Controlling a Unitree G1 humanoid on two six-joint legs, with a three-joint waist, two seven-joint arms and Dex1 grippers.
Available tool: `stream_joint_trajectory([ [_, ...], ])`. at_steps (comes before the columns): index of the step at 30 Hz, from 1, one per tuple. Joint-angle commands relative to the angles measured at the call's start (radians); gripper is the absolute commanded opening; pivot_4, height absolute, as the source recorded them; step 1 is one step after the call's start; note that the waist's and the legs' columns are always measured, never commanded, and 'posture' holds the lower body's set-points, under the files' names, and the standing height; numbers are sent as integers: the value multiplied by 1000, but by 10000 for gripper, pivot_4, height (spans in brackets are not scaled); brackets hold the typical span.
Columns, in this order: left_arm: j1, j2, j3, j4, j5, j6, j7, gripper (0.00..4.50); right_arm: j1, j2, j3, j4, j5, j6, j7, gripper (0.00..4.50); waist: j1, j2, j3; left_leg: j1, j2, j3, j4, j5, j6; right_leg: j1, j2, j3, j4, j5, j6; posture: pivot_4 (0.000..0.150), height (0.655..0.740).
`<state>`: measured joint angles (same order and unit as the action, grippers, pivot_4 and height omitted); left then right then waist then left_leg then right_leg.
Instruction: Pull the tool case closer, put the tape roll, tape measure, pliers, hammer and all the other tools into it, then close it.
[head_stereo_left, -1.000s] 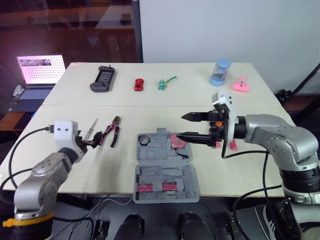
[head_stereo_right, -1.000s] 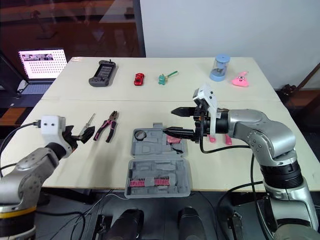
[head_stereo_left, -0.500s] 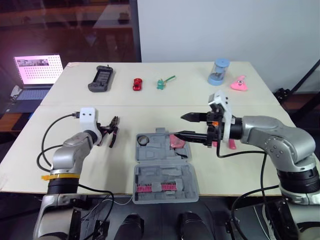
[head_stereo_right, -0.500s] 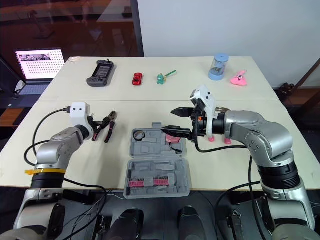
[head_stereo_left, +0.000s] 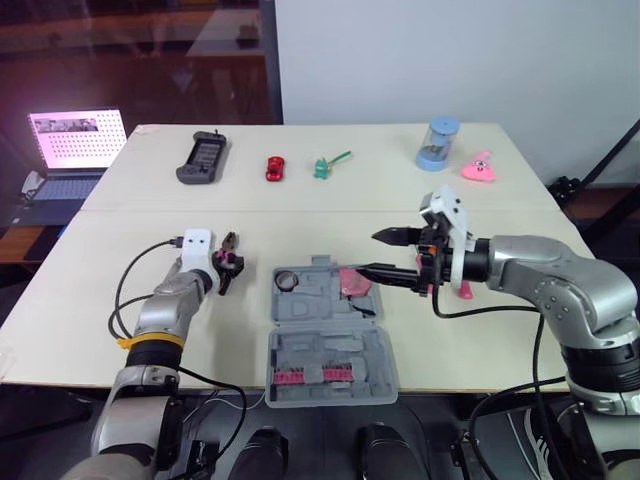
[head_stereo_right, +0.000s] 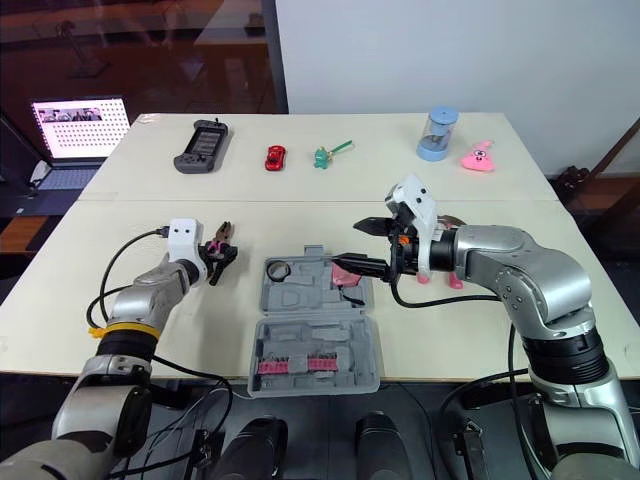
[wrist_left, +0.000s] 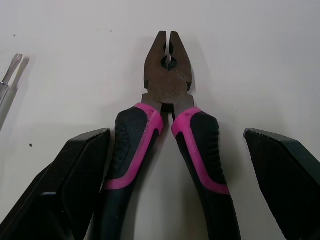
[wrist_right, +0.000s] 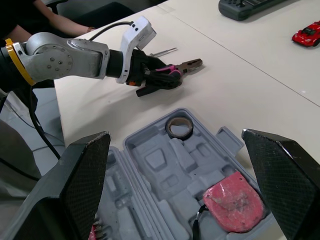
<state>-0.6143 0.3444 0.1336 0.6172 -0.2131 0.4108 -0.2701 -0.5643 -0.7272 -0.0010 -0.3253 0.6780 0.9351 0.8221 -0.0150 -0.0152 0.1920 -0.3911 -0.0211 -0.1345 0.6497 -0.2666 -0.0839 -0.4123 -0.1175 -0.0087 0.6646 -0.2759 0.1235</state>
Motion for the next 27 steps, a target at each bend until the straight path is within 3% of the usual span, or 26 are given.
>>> stream_joint_trajectory([
  [1,-27,2,9,22,9,-46,-20,42425,-4,-9,-10,1,-22,-30,-1,44878,1,0,0,0,0,0,0,0,0,0,0,0,0,0,0,1500,6902],
  [3,-35,-2,16,39,10,-77,-24,35928,-5,-7,-10,7,-28,-32,-1,45000,1,0,0,0,0,0,0,0,0,0,0,0,0,0,0,1500,6902],
  [5,-40,-4,16,54,13,-91,-26,25995,-5,-6,-7,12,-36,-35,1,45000,2,0,0,0,0,0,0,0,0,0,0,0,0,0,0,1500,6902],
  [6,-41,-5,16,61,15,-95,-28,24678,-5,-6,-4,14,-41,-36,1,45000,3,0,0,0,0,0,0,0,0,0,0,0,0,0,0,1500,6902],
  [12,-44,5,26,71,12,-124,-38,24689,-1,-6,3,15,-52,-37,5,45000,3,0,0,0,0,0,0,0,0,0,0,0,0,0,1,1500,6902],
  [16,-15,18,24,-16,-10,-150,-105,24684,-3,-12,4,11,-59,-52,21,45000,1,0,0,0,0,0,0,0,0,0,0,0,0,0,1,1500,6902],
  [21,64,91,-36,-332,-119,-94,-426,24668,-42,-43,28,7,-86,-132,108,45000,-3,-1,1,-3,0,0,0,0,-1,-3,0,0,0,0,1,1500,6902],
  [27,108,238,-174,-560,-173,-89,-810,24659,-102,-81,90,61,-148,-256,247,45000,-5,0,1,-2,0,1,-1,1,-1,-2,0,0,0,1,0,1500,6902],
])
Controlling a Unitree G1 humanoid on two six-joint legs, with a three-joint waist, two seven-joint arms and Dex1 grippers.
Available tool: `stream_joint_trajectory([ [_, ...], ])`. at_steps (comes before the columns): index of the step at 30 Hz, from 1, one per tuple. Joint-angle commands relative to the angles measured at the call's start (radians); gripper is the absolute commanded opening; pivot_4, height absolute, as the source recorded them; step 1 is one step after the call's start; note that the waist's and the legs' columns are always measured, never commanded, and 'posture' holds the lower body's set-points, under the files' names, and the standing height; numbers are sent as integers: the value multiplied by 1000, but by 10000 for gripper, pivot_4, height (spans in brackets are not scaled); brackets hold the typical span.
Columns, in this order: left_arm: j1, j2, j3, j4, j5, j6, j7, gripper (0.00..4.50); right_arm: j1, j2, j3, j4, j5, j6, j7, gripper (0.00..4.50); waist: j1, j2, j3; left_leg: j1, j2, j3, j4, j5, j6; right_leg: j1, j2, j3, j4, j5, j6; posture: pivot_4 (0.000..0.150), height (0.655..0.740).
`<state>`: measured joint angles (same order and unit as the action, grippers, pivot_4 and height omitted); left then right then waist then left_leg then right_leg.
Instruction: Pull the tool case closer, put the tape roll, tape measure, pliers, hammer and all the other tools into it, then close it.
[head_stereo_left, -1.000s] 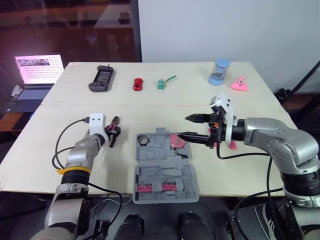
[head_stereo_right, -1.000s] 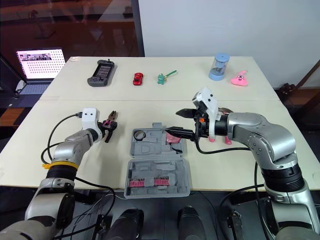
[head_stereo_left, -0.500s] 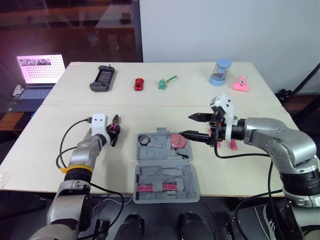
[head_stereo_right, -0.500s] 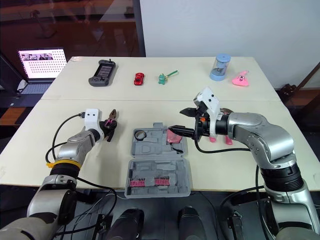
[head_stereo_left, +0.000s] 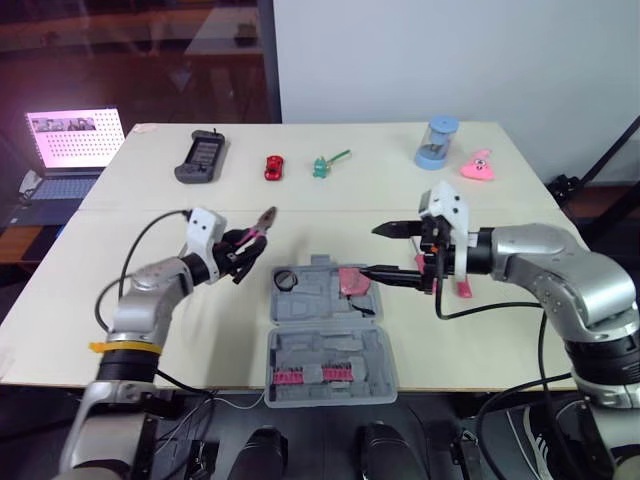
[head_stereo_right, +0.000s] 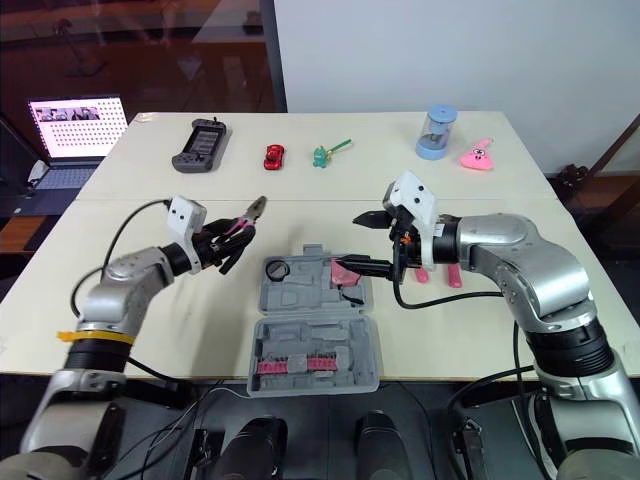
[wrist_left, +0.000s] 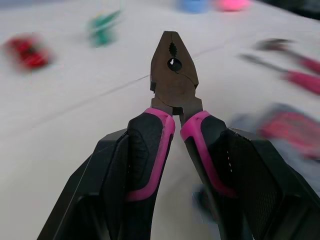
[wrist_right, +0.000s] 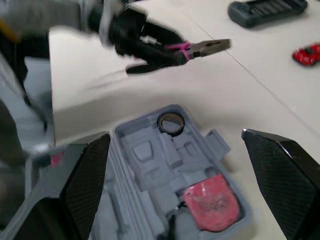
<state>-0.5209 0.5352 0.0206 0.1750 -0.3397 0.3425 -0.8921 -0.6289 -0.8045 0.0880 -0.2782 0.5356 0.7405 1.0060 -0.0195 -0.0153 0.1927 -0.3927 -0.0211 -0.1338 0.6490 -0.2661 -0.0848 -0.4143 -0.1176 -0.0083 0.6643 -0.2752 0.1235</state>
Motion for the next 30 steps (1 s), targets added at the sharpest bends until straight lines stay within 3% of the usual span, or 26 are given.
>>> stream_joint_trajectory([
  [1,18,59,-79,-152,-66,-18,-244,24658,-47,1,7,26,-12,-79,79,45000,-1,0,0,0,0,0,0,0,0,0,0,0,0,0,0,1500,6902],
  [7,-1,82,-171,-271,-110,41,-397,24624,-59,41,89,34,-69,-168,134,45000,-1,0,0,0,0,0,0,0,0,0,0,0,0,0,0,1500,6902],
  [23,-31,57,-188,-279,-106,55,-410,24563,18,59,126,-77,-68,-116,123,45000,0,0,0,0,0,0,0,0,0,0,0,0,0,0,0,1500,6902],
  [27,-36,44,-188,-290,-118,66,-410,24523,20,79,135,-65,-73,-120,121,30796,0,0,0,0,0,0,0,0,0,0,0,0,0,0,0,1500,6902],
  [30,-37,35,-185,-294,-126,74,-414,24518,19,94,148,-46,-92,-136,121,14766,0,0,0,0,0,0,0,0,0,0,0,0,0,0,0,1500,6902],
])
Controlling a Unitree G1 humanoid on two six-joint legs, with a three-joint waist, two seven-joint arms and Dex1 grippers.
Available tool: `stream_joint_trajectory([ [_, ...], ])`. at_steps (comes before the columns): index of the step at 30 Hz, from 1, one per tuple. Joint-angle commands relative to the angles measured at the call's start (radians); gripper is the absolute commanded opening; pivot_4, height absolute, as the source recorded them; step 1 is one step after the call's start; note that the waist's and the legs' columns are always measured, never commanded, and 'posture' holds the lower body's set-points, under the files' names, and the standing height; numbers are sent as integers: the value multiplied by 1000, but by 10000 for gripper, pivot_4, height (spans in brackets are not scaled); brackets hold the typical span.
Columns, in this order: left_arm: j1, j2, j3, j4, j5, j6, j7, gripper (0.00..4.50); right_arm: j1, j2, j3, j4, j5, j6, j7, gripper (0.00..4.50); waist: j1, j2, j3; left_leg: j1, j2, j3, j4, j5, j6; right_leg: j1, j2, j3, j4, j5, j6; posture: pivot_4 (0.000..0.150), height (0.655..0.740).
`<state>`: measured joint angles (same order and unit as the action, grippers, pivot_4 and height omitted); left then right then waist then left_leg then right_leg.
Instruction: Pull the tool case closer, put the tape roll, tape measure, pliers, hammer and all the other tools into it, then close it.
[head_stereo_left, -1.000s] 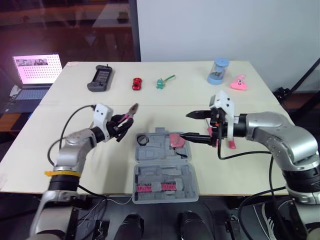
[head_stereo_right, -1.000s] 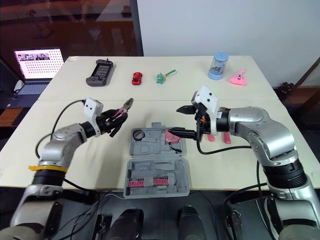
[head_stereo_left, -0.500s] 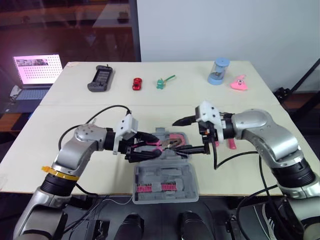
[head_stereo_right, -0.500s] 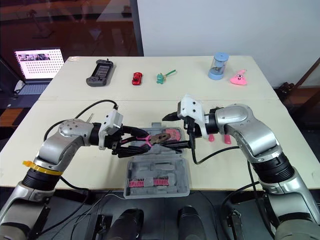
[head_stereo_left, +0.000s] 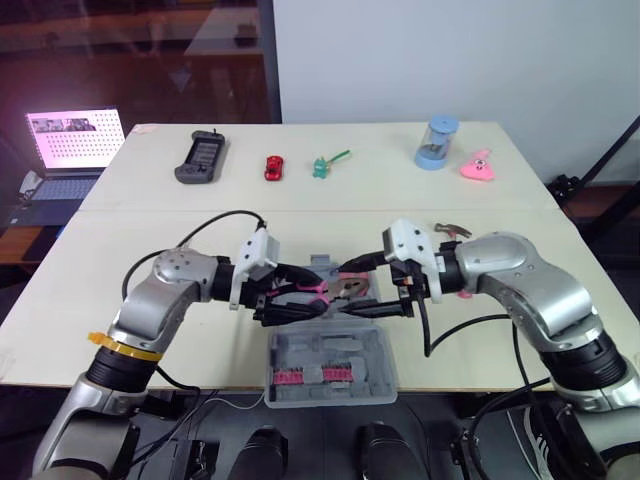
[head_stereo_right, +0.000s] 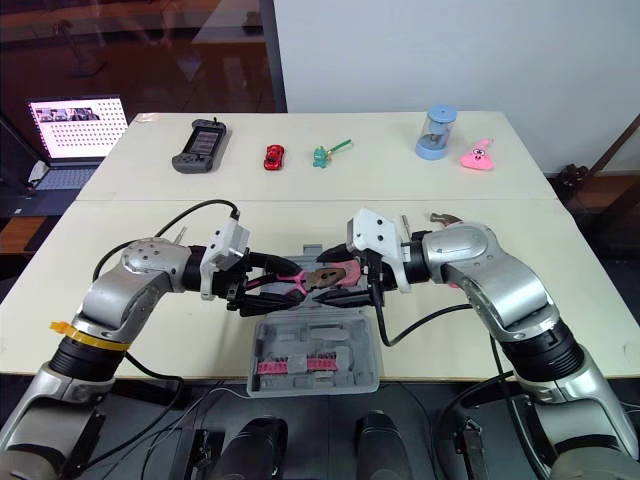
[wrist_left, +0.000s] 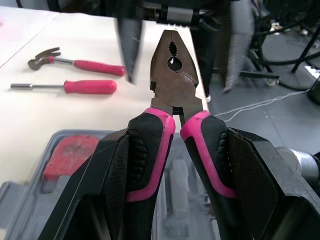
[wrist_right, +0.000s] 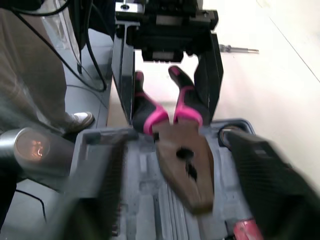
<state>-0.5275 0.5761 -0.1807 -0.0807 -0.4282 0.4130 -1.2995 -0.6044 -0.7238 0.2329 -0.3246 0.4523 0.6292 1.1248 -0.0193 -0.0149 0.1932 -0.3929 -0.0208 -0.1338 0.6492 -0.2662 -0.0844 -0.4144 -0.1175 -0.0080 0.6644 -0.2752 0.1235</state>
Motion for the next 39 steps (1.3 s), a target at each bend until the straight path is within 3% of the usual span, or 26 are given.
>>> stream_joint_trajectory([
  [1,-29,-5,14,-35,-33,1,-10,24506,-5,17,7,6,-14,-30,4,9838,0,0,0,0,0,0,0,0,0,0,0,0,0,0,0,1500,6902],
  [12,-41,-23,47,4,-10,-34,32,24398,-7,19,-2,13,-9,-35,20,9527,0,0,0,0,0,0,0,0,0,0,0,0,0,0,0,1500,6902],
  [16,-44,-6,67,13,-29,-23,16,43361,-15,19,-2,31,-21,-48,30,9527,0,0,0,0,0,0,0,0,0,0,0,0,0,0,0,1500,6902],
  [17,-42,1,72,14,-29,-27,13,45000,-18,18,-2,38,-24,-53,32,9527,-1,0,0,0,0,0,0,0,0,0,0,0,0,0,0,1500,6902],
  [23,15,110,187,8,-64,-5,11,45000,-53,11,-14,123,-64,-118,55,9527,-7,0,0,0,0,0,0,0,0,0,0,0,0,0,0,1500,6902],
  [29,209,225,325,-23,-89,-21,6,45000,-99,40,12,281,-135,-246,90,9527,-22,0,0,0,0,0,0,0,0,0,0,0,0,0,0,1500,6902],
  [34,374,249,409,-81,-106,-29,30,45000,-101,108,38,412,-180,-326,101,9527,-25,0,1,0,0,0,-1,0,0,-1,0,0,0,0,0,1500,6902],
  [39,444,236,447,-139,-122,-18,77,45000,-83,156,62,499,-225,-365,103,9527,-20,0,1,0,0,0,-1,0,0,-1,0,0,1,0,0,1500,6902],
])
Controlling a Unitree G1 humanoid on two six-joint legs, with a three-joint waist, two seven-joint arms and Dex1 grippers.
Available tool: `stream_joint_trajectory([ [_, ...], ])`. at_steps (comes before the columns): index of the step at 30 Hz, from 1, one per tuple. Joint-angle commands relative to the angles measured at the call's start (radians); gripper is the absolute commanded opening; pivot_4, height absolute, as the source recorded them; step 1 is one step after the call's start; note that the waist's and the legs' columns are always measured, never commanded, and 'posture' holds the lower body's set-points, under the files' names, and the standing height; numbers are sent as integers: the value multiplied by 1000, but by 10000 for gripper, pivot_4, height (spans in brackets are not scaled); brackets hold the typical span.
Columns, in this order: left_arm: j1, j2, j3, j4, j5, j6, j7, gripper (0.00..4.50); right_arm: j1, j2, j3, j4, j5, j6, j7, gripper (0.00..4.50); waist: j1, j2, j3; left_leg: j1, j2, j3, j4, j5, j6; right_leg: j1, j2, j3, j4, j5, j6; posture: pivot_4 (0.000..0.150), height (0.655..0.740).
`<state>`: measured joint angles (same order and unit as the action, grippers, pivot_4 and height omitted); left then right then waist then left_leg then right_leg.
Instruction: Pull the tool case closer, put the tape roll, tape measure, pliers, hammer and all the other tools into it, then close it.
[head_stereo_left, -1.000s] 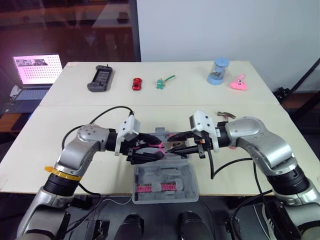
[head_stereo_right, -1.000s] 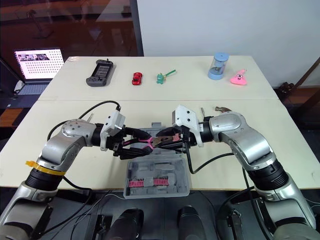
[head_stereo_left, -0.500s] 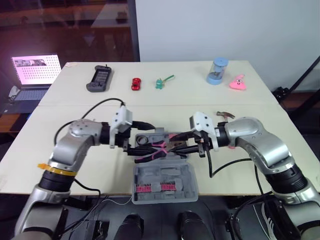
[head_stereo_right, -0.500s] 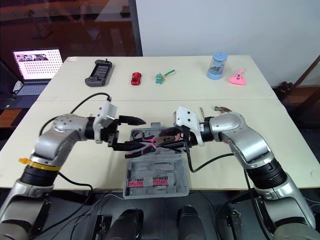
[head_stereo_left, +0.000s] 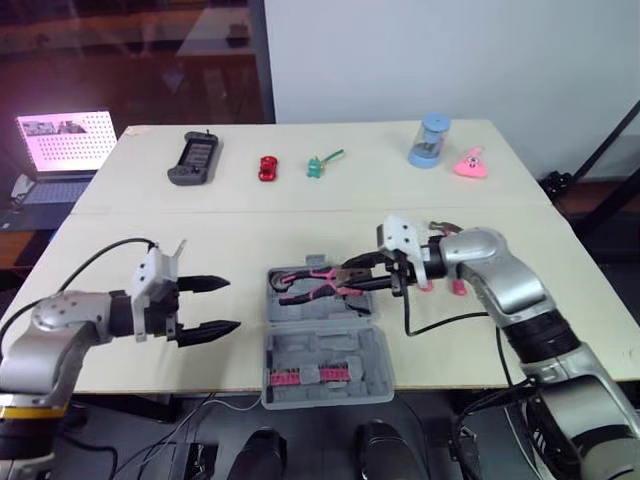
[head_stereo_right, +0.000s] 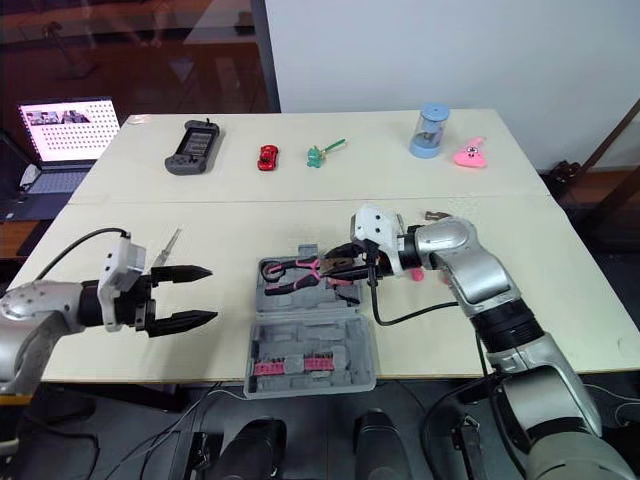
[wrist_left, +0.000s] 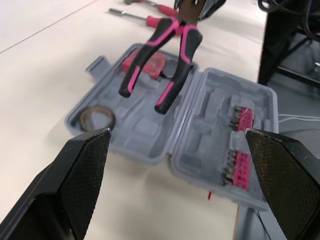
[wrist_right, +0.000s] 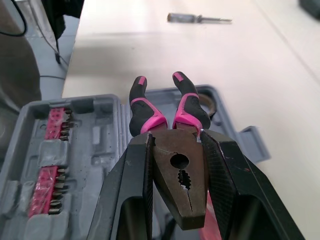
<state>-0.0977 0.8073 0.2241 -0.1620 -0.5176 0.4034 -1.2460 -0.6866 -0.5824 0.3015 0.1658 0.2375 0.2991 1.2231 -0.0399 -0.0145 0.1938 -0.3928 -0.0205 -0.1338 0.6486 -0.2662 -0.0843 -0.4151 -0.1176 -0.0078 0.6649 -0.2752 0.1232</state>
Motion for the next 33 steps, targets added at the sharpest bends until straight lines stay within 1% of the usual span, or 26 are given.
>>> stream_joint_trajectory([
  [1,24,3,46,-67,-40,-2,29,45000,6,22,-3,14,-13,-40,9,9527,1,0,0,0,0,0,0,0,0,0,0,0,0,0,0,1500,6902],
  [5,71,-4,53,-82,-40,-13,53,45000,25,63,17,65,-46,-77,-3,9527,-5,0,0,0,0,0,0,0,0,0,0,0,0,0,0,1500,6902],
  [12,105,-5,52,-89,-48,-15,73,45000,14,114,24,148,-93,-125,-22,9527,-4,0,0,1,0,0,0,0,0,0,0,0,0,0,0,1500,6902],
  [15,110,-2,41,-81,-41,-18,76,45000,5,136,30,185,-114,-152,-23,9527,-4,0,0,1,0,0,0,0,0,0,0,0,0,0,0,1500,6902],
  [19,118,7,27,-90,-62,35,78,45000,-14,163,50,251,-162,-204,-34,9527,-6,0,0,1,0,0,0,0,0,0,0,0,0,0,0,1500,6902],
  [22,122,5,16,-98,-54,39,82,45000,-29,178,58,304,-189,-241,-37,9527,-7,0,0,1,0,0,-1,0,0,0,1,0,0,0,0,1500,6902],
  [33,104,20,-2,-135,-47,64,114,45000,-68,219,65,461,-240,-346,-40,9527,-15,1,0,3,1,0,-1,0,0,0,1,1,1,0,-1,1500,6902],
])
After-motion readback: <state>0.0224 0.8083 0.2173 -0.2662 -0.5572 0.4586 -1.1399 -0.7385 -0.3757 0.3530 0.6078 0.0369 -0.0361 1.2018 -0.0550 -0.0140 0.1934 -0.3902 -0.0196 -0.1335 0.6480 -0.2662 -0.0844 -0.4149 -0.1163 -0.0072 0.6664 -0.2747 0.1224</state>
